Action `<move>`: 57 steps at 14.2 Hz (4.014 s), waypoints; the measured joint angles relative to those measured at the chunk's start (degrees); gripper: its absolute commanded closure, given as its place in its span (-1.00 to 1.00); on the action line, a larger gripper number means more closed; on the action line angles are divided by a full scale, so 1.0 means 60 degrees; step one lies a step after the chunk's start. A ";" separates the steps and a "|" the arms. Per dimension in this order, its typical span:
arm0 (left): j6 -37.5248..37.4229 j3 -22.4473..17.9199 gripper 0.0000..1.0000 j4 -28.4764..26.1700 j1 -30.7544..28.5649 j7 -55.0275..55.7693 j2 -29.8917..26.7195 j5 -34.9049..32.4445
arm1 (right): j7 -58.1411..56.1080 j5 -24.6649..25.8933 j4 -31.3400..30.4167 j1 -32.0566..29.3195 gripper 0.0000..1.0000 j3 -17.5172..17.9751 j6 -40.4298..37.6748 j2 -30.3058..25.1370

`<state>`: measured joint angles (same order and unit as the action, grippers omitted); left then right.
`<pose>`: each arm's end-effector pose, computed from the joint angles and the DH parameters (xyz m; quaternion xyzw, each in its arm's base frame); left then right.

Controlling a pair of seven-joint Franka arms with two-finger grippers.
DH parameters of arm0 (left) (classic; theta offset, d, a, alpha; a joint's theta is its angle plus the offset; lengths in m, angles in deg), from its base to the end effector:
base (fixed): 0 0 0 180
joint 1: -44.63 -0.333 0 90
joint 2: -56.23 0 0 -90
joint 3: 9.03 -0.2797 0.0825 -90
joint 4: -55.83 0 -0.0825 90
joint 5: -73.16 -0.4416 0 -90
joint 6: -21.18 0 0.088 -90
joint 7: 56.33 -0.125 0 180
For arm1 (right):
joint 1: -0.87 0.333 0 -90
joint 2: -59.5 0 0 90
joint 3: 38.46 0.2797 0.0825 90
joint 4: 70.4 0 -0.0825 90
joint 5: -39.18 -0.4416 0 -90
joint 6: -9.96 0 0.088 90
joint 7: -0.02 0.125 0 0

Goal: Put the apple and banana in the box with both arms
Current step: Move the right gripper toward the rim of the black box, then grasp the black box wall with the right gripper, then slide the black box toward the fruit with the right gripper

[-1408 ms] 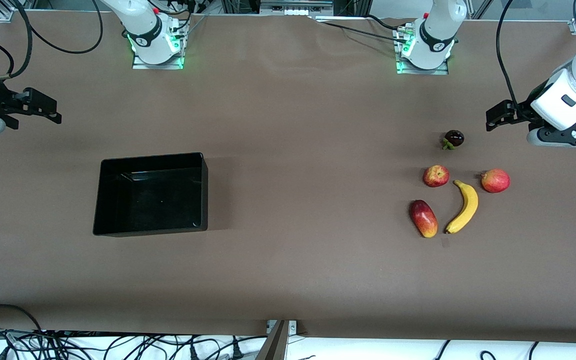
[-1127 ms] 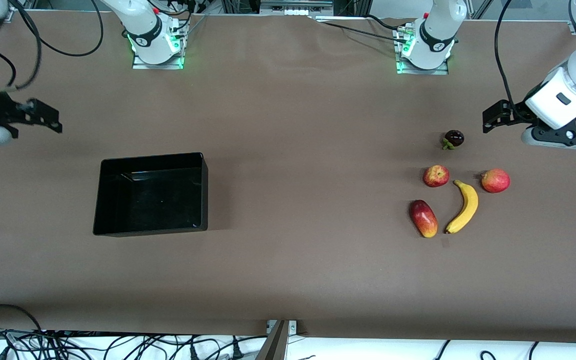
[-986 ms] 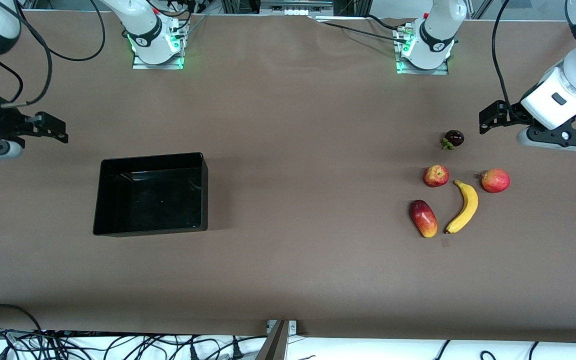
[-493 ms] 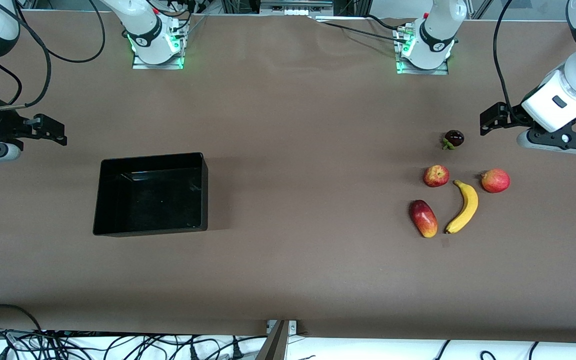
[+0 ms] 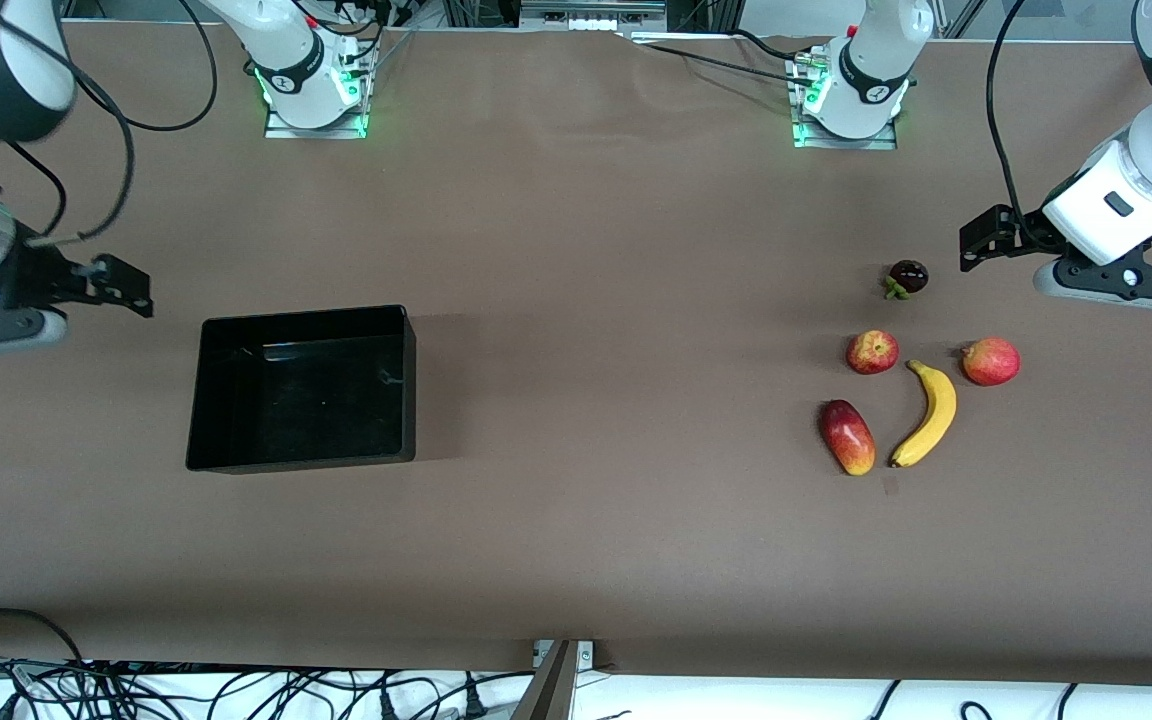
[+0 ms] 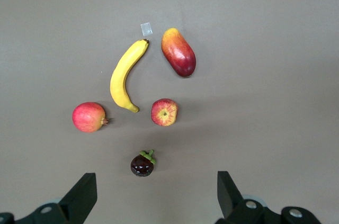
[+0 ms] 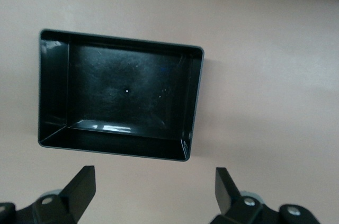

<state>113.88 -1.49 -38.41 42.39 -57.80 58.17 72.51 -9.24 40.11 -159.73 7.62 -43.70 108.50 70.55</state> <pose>0.6176 -0.0551 0.5143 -0.9978 0.0595 0.0301 0.0044 0.6674 0.0193 0.4661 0.9951 0.0959 -0.0168 0.0157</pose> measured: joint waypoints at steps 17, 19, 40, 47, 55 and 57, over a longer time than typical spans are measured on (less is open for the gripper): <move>-0.0036 0.0003 -1.00 0.0004 -0.0021 -0.0001 0.0026 0.0000 | -0.0014 -0.0200 -0.2226 -0.0684 -1.00 -0.0143 0.3243 0.2212; -0.0048 0.0006 -1.00 0.0004 -0.0021 -0.0002 0.0026 0.0000 | -0.0014 -0.0201 -0.2831 -0.0863 -1.00 -0.0148 0.3916 0.2284; -0.0231 0.0008 -1.00 0.0004 -0.0079 -0.0015 0.0044 0.0000 | -0.0215 -0.0233 -0.2450 -0.1144 1.00 0.0542 0.4161 0.2157; -0.0232 0.0011 -1.00 0.0004 -0.0088 -0.0016 0.0046 0.0000 | 0.2138 -0.0240 -0.1147 0.1210 1.00 0.1154 0.3071 0.2119; -0.0250 0.0016 -1.00 0.0004 -0.0122 -0.0016 0.0117 0.0000 | 0.6521 -0.1730 0.0520 0.4623 1.00 0.1206 0.3364 0.3952; -0.0259 0.0015 -1.00 0.0002 -0.0139 -0.0016 0.0150 0.0000 | 0.7138 -0.1755 0.1086 0.5090 1.00 0.1201 0.3994 0.4668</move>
<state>112.32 -1.40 -38.40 41.55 -57.90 59.07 72.51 33.58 29.58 -153.22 38.16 -36.49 132.46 98.55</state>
